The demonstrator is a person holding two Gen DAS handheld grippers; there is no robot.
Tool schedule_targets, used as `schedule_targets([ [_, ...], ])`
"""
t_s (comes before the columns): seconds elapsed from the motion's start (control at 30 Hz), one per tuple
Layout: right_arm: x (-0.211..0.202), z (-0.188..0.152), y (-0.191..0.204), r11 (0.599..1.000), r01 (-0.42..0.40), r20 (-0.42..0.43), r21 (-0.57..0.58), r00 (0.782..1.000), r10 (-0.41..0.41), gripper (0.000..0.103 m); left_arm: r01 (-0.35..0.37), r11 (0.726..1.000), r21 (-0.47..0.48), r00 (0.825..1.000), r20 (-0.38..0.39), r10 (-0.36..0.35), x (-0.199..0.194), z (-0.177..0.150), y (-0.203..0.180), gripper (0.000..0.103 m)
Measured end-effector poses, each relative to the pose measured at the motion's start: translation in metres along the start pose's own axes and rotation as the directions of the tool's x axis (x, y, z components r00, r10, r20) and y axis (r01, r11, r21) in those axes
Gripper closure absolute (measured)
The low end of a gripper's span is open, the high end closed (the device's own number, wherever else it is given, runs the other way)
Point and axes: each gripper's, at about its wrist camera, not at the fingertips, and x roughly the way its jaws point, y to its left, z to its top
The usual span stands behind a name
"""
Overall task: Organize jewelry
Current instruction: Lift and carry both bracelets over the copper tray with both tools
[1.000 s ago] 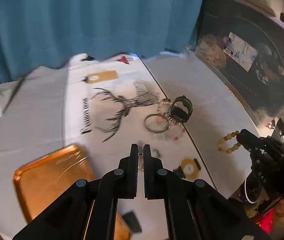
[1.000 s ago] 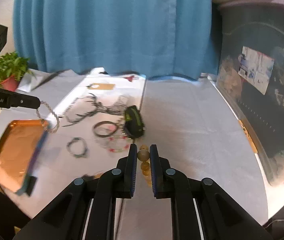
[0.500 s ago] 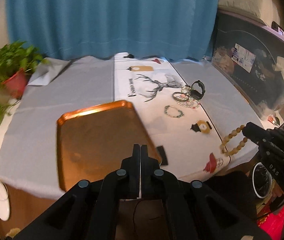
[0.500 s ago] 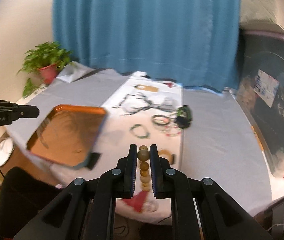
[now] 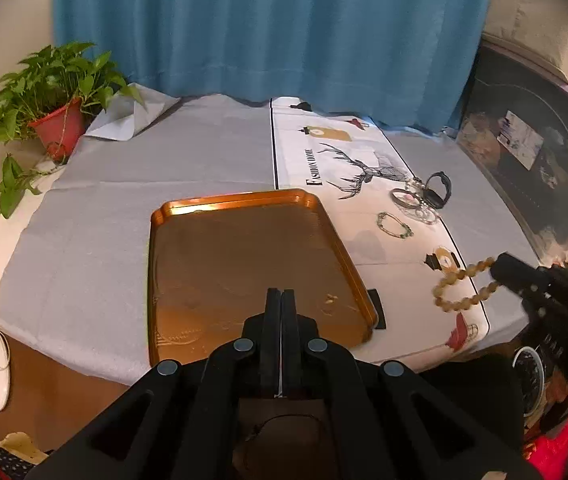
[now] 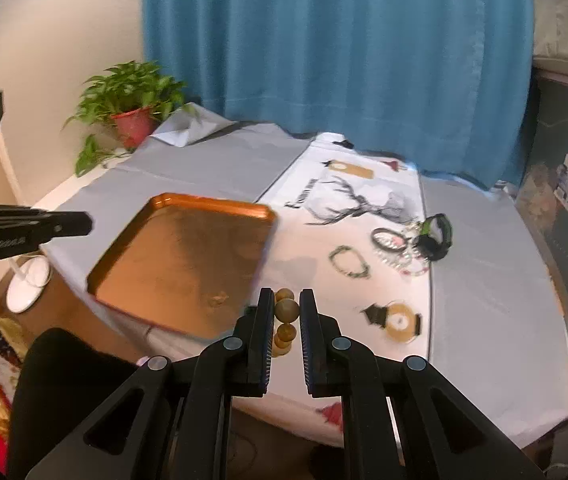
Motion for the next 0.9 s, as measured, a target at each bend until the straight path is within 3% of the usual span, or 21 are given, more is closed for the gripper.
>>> schedule_targets([
  [0.1, 0.008, 0.006, -0.021, 0.999, 0.035, 0.006, 0.035, 0.999, -0.036, 0.090, 0.036, 0.999, -0.012, 0.999, -0.005, -0.036, 0.015, 0.008, -0.004, 0.103],
  [0.17, 0.012, 0.007, -0.035, 0.997, 0.062, 0.004, 0.050, 0.998, -0.062, 0.090, 0.067, 0.998, -0.011, 0.997, -0.030, -0.067, 0.032, 0.015, -0.014, 0.094],
  [0.23, 0.020, 0.005, -0.053, 0.993, 0.097, -0.012, 0.065, 0.995, -0.096, 0.090, 0.102, 0.995, -0.001, 0.994, -0.049, -0.102, 0.051, 0.025, -0.030, 0.072],
  [0.3, 0.029, 0.001, -0.073, 0.989, 0.122, -0.031, 0.084, 0.992, -0.120, 0.090, 0.119, 0.992, 0.032, 0.991, -0.068, -0.117, 0.074, 0.039, -0.049, 0.056],
  [0.47, 0.054, -0.010, -0.121, 0.978, 0.153, -0.067, 0.139, 0.987, -0.145, 0.090, 0.162, 0.984, 0.081, 0.978, -0.147, -0.149, 0.142, 0.075, -0.096, 0.055],
  [0.67, 0.074, -0.021, -0.162, 0.969, 0.149, -0.080, 0.198, 0.988, -0.135, 0.090, 0.129, 0.979, 0.158, 0.955, -0.286, -0.079, 0.234, 0.095, -0.136, 0.055],
  [0.83, 0.084, -0.025, -0.187, 0.963, 0.152, -0.074, 0.223, 0.988, -0.139, 0.090, 0.116, 0.979, 0.166, 0.937, -0.345, -0.052, 0.270, 0.092, -0.144, 0.055],
  [0.9, 0.089, -0.027, -0.196, 0.959, 0.164, -0.077, 0.233, 0.986, -0.150, 0.090, 0.111, 0.975, 0.191, 0.943, -0.330, -0.042, 0.270, 0.091, -0.149, 0.054],
])
